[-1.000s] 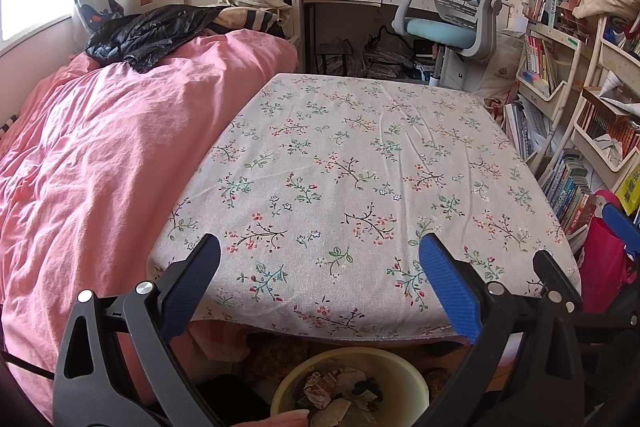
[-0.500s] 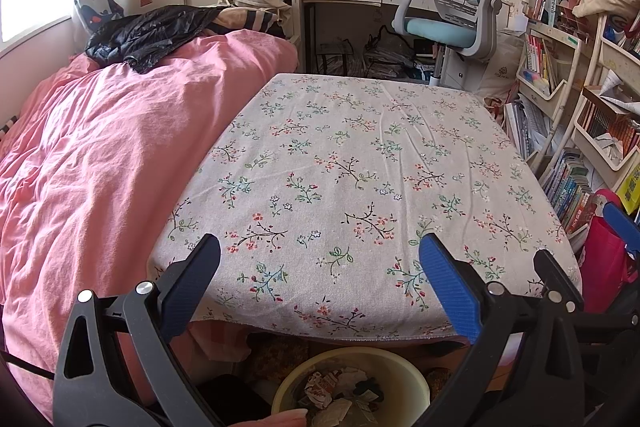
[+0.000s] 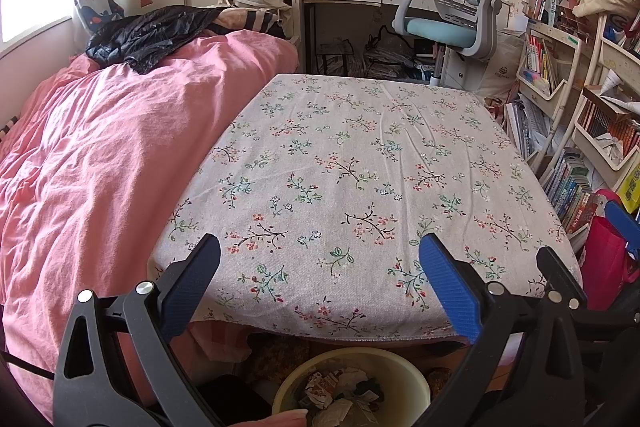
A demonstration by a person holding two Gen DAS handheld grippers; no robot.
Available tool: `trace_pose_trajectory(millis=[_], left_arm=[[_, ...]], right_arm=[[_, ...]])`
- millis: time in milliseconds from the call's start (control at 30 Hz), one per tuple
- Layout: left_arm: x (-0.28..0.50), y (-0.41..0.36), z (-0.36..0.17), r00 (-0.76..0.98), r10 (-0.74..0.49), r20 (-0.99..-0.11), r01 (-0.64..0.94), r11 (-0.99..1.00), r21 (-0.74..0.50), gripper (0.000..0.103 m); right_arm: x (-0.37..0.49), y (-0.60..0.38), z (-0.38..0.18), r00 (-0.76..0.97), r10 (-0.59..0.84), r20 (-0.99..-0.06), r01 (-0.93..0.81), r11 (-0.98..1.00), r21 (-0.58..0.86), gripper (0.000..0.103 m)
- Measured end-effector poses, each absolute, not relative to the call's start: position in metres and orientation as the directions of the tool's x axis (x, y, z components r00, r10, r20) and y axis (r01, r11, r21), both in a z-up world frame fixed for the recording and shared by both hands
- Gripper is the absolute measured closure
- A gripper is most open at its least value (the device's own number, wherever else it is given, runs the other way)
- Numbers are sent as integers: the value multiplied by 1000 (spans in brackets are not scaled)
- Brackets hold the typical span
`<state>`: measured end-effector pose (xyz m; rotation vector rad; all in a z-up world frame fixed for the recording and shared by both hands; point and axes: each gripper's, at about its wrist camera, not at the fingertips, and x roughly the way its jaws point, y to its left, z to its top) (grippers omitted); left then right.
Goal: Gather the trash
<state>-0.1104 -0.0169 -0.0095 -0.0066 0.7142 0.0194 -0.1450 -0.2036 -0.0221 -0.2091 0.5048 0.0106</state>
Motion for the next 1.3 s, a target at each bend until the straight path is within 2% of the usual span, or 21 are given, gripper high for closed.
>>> trace_pose_trajectory(millis=[1300], left_arm=[[-107, -16, -7, 757, 29, -653, -21, 1000, 21, 7]], right_arm=[[-145, -203, -22, 875, -42, -482, -62, 978, -197, 7]])
